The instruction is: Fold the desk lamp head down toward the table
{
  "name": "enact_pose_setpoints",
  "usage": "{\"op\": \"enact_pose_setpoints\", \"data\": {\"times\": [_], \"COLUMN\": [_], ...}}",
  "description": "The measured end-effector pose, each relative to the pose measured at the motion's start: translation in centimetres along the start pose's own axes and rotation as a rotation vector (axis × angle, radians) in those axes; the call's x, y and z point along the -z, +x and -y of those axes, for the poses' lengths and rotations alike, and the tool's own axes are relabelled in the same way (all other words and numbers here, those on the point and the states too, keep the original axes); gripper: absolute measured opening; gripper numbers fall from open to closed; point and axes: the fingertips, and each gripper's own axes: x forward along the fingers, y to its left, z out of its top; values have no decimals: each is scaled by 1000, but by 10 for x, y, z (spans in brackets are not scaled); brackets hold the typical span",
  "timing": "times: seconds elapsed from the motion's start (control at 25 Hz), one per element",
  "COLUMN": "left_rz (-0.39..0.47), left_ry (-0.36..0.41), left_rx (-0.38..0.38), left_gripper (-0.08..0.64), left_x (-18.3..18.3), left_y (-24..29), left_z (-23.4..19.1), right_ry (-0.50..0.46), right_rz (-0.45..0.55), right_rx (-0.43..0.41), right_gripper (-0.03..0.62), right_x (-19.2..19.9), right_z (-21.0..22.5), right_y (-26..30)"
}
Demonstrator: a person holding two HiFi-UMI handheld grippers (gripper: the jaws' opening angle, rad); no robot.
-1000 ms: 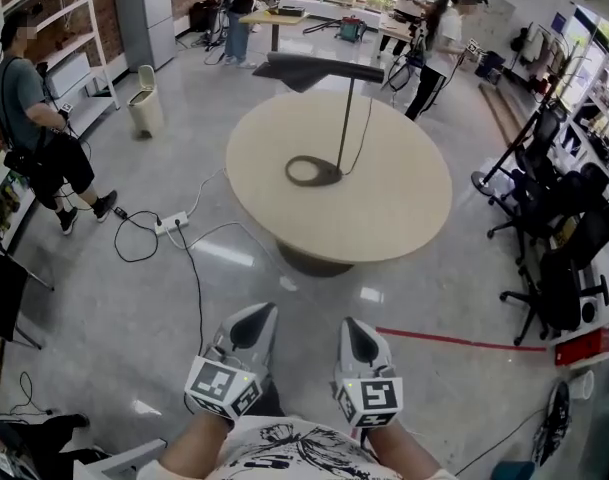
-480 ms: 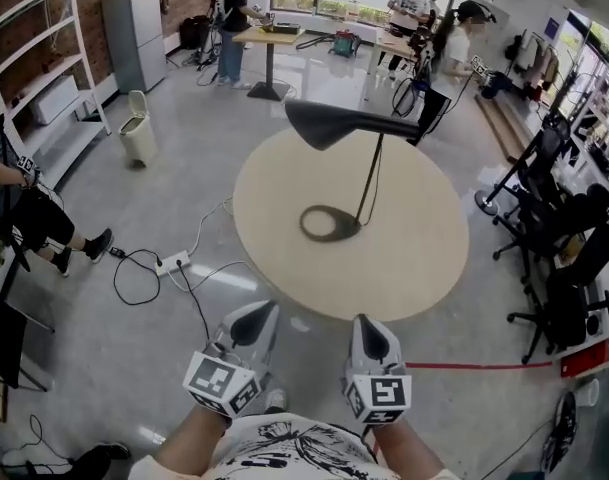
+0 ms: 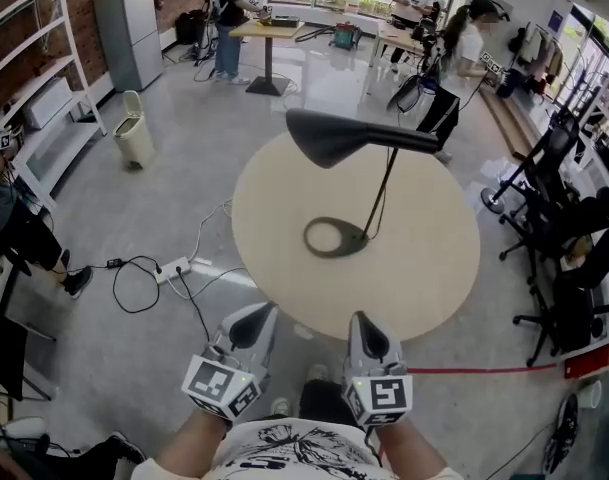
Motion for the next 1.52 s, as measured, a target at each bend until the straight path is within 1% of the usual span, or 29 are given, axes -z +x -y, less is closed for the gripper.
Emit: {"op": "enact_pose_setpoints", "data": {"times": [0.24,0.52,0.64,0.8,0.92,1.12,1.24,1.4,1.52], "left_rz": [5,67,91,111,117,142,159,206,216], "left_ry": [6,25,45,67,66,98,144,214,225], "left_rx": [-47,-104,-124,-144,-142,-99,-64,-20,3], "left_gripper": [3,3,5,3,3,3,3,3,5], "left_x": [-7,-36,-45,-60,-63,-100,-127,-165,-179], "left_y": [47,117,133,147,153,168,180,196,204], "left_z": [-17,-34,-40,-55,-69,-91,-102,-113,-123], "right_ry": [20,15,22,20,19,18,17,24,35], "right_rz": [-21,-33,-56,-60,-60,-63,-56,-65,-70], "right_rx": [-27,-86,-95,-107,-103,-77,-56,-23,7], "right_gripper": [9,9,9,9,9,9,9,9,8], "right_x": [-2,-20,-20,-23,-26,-34,-39,-37,-33], "right_z": [32,78,94,100,100,91,88,89,87], "right_y": [43,97,116,141,157,179,187,197,200]}}
